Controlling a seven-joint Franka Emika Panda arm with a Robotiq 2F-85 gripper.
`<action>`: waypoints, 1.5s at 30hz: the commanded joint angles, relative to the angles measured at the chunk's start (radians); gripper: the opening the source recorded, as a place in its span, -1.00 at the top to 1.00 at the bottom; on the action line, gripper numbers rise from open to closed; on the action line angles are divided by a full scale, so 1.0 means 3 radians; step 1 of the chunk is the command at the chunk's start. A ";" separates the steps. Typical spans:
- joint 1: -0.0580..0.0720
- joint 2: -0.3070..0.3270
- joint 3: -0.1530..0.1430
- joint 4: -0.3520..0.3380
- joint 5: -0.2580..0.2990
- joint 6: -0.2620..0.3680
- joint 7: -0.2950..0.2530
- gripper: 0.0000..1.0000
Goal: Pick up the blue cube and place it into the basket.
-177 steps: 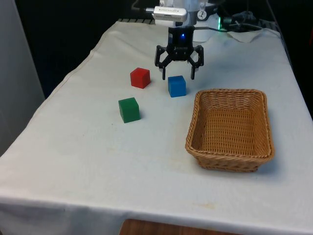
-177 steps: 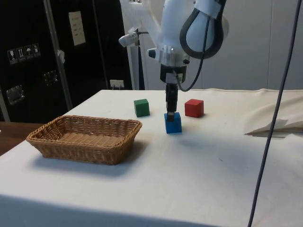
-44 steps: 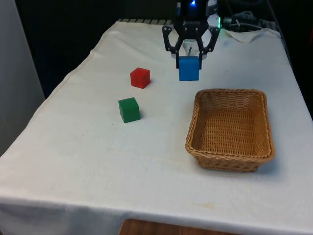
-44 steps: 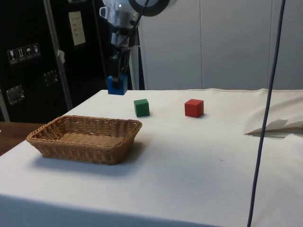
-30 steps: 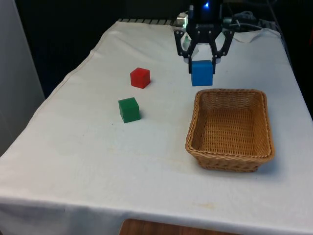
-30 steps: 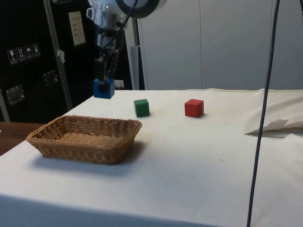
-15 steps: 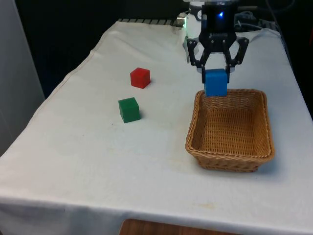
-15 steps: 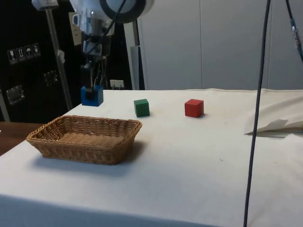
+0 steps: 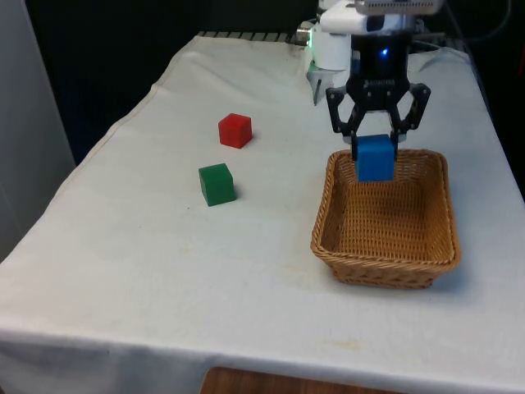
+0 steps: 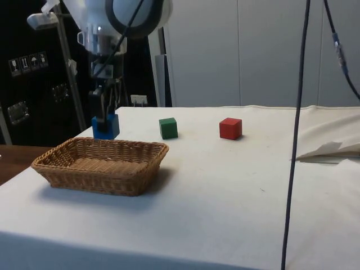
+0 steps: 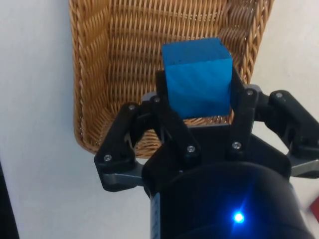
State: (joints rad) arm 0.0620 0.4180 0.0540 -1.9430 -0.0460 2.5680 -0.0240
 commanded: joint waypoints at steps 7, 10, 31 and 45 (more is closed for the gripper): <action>0.0000 0.0170 0.0000 0.0090 0.0000 0.0027 0.0000 0.98; -0.0003 0.0213 0.0000 0.0110 0.0000 0.0043 -0.0003 0.98; -0.0010 0.0587 0.0043 0.0343 0.0027 0.0163 -0.0010 0.98; -0.0007 0.0663 0.0057 0.0410 0.0010 0.0177 -0.0003 0.98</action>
State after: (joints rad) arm 0.0610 0.6170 0.0700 -1.8210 -0.0450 2.6200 -0.0240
